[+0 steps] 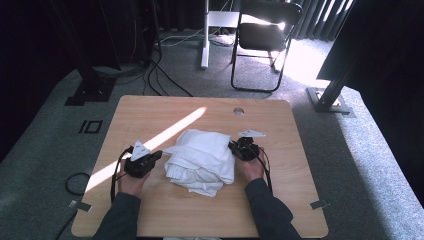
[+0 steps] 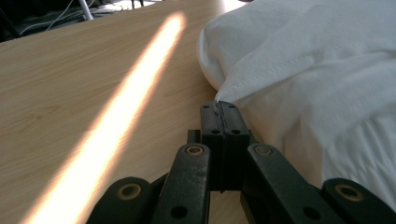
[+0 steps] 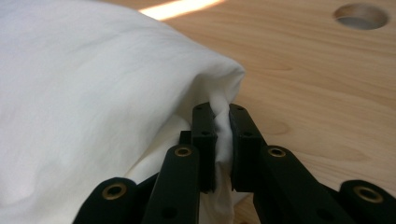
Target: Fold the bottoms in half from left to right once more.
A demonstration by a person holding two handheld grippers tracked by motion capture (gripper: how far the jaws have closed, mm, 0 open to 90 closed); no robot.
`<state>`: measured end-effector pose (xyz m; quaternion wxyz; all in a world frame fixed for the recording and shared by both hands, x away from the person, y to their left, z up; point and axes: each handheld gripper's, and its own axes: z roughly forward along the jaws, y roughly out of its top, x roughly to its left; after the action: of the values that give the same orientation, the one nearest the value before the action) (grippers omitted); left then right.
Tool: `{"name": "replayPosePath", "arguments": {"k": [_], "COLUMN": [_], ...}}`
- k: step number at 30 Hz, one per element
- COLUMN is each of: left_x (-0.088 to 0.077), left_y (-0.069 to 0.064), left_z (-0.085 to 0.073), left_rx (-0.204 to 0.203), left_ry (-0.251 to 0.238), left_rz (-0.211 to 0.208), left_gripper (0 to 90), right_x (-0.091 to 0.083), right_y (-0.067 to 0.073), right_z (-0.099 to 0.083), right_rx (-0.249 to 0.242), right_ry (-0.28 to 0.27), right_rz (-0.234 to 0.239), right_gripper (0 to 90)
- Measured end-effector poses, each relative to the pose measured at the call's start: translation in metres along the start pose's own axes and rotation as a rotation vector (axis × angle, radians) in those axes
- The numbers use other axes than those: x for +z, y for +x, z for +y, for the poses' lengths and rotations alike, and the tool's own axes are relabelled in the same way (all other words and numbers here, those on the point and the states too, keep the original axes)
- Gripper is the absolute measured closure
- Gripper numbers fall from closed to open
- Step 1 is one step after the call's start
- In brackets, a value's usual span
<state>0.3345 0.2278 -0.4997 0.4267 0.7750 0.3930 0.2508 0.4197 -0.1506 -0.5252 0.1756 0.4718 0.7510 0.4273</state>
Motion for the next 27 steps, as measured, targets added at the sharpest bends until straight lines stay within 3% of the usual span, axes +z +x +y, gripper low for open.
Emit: {"name": "replayPosePath", "arguments": {"k": [1,4,6,9,13,16,19,21,23,25,27], "left_x": [0.000,-0.023,-0.032,-0.037,-0.039,-0.039,-0.036,-0.031,-0.022,-0.017,-0.002], "left_y": [0.000,0.000,0.000,-0.009,-0.015,-0.013,-0.013,-0.011,-0.007,-0.003,0.011], "left_z": [0.000,-0.013,-0.021,-0.029,-0.033,-0.030,-0.013,-0.002,0.008,0.011,0.009], "left_rx": [0.000,-0.045,-0.070,-0.034,-0.019,-0.019,0.006,0.023,0.036,0.029,-0.009], "left_ry": [0.000,-0.030,-0.037,-0.005,-0.009,-0.029,-0.052,-0.064,-0.054,-0.045,-0.014], "left_rz": [0.000,0.012,-0.010,-0.029,-0.071,-0.059,-0.038,-0.039,-0.015,-0.008,-0.010], "left_gripper": [90.0,90.0,90.0,90.0,90.0,81.5,76.7,73.1,68.1,65.4,62.8], "right_x": [0.000,-0.007,-0.009,-0.008,-0.007,-0.009,-0.015,-0.021,-0.028,-0.034,-0.038], "right_y": [0.000,-0.007,-0.010,-0.011,-0.009,-0.006,-0.001,0.003,0.009,0.015,0.022], "right_z": [0.000,0.001,0.001,0.000,0.000,0.001,0.005,0.007,0.009,0.009,0.008], "right_rx": [0.000,0.041,0.051,0.049,0.047,0.027,0.007,0.000,-0.005,-0.030,-0.059], "right_ry": [0.000,-0.028,-0.033,-0.027,-0.025,-0.020,-0.034,-0.049,-0.065,-0.070,-0.070], "right_rz": [0.000,-0.054,-0.059,-0.052,-0.045,-0.019,-0.005,0.005,0.019,0.032,0.043], "right_gripper": [83.1,83.7,83.7,83.6,82.6,71.8,58.4,54.0,51.0,49.3,46.8]}}
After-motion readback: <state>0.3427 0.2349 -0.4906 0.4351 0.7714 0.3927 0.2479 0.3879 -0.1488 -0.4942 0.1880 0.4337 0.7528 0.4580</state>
